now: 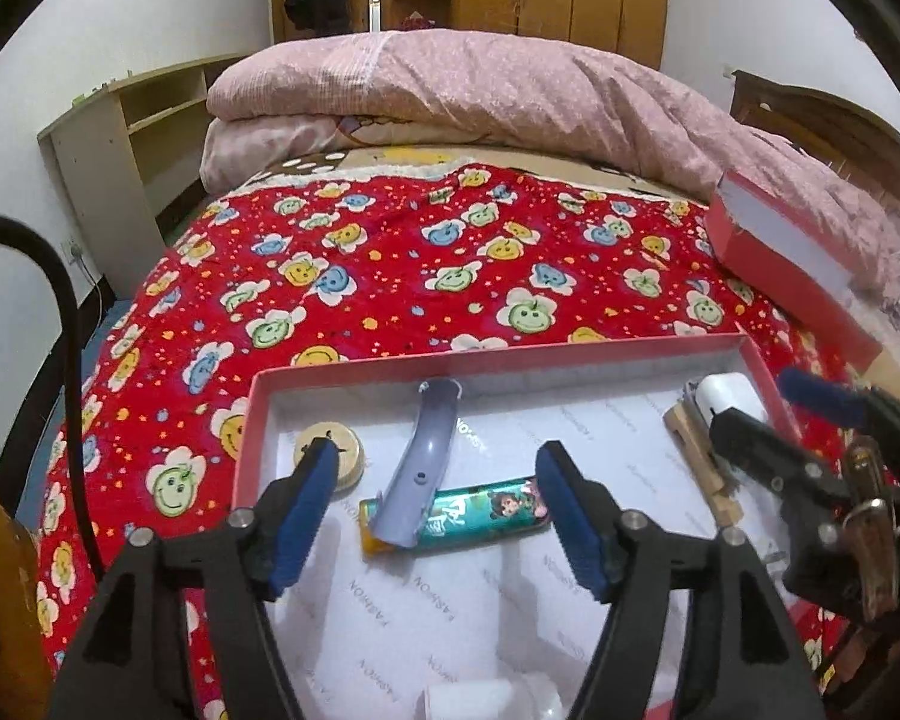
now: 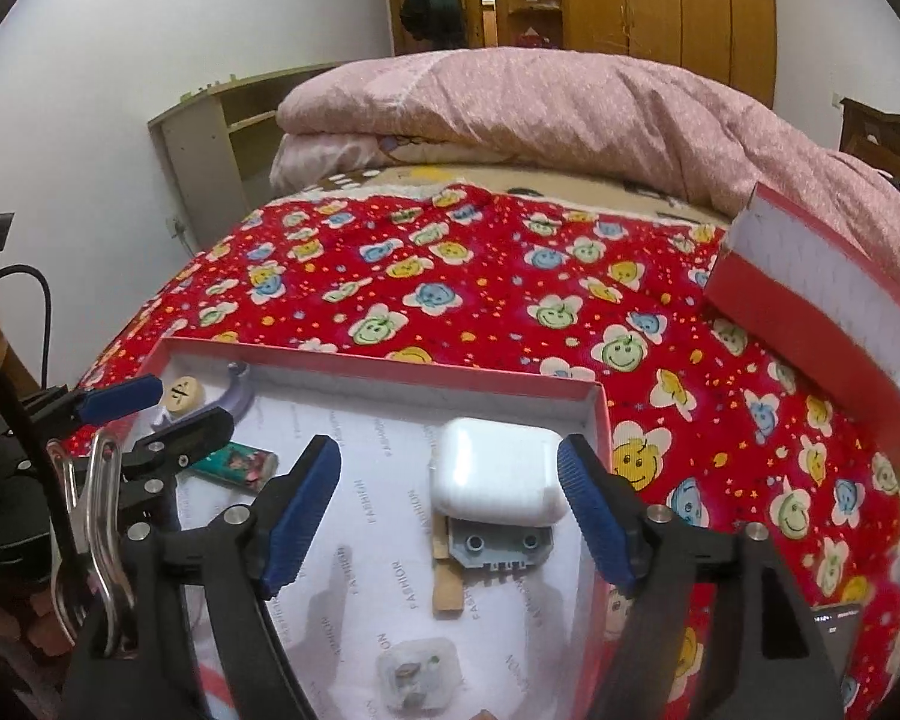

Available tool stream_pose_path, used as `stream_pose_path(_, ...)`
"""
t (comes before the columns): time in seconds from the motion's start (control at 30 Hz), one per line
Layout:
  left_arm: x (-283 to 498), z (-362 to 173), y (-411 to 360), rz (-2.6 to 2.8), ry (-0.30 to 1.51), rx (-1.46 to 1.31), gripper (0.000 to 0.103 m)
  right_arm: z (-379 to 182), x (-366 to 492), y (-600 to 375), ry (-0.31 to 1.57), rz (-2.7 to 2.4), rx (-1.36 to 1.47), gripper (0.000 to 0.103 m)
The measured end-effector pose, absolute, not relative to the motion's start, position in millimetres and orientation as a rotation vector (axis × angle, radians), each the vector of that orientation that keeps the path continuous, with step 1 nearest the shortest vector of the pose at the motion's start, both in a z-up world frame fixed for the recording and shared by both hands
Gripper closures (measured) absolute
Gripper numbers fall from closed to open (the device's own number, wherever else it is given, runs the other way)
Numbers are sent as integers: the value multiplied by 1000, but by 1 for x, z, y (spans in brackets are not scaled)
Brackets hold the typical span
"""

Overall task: Organize rigid objects
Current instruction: 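Carry the hook into the tray and open left tool while right tool releases the earbud case there, then move both tools back from the tray toward the remaining items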

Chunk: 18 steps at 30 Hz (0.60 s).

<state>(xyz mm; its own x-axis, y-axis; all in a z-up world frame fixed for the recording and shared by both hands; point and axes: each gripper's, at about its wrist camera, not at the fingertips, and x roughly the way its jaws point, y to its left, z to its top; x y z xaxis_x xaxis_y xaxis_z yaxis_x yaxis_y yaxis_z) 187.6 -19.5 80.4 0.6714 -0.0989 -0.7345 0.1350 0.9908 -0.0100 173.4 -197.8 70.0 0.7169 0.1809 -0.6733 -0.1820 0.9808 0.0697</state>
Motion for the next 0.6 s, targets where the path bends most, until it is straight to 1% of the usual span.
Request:
stream_pose_path(0.13,176,90,-18,-118,800,58,25,76,164,-197,730,206,2,26)
stream_pose_path(0.6,106,115,-5,-113,772,30,24,97,99,-198,681,242,1,22)
